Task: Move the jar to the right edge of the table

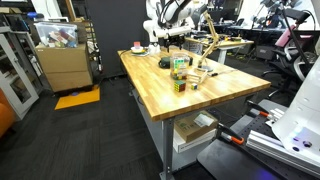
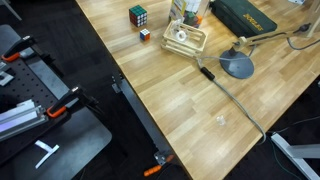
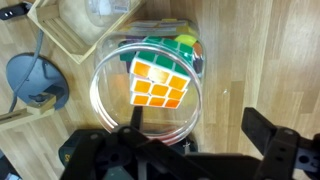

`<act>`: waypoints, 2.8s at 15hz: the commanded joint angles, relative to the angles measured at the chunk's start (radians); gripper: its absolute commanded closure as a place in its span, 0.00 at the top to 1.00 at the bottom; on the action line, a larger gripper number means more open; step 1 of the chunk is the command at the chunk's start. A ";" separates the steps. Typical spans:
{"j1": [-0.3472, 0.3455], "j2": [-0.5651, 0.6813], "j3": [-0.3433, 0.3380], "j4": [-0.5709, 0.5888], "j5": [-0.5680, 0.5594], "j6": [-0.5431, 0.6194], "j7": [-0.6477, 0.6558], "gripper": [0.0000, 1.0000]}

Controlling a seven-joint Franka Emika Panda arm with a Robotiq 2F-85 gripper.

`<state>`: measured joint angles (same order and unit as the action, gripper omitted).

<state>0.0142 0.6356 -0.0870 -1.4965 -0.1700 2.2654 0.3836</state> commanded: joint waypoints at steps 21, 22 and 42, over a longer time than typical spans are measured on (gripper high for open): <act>-0.052 0.108 0.009 0.127 0.208 -0.077 -0.054 0.00; -0.051 0.104 0.010 0.123 0.209 -0.076 -0.056 0.01; 0.169 -0.067 0.070 -0.017 -0.059 -0.055 -0.220 0.01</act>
<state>0.1667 0.5792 -0.0339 -1.5165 -0.1956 2.2051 0.2226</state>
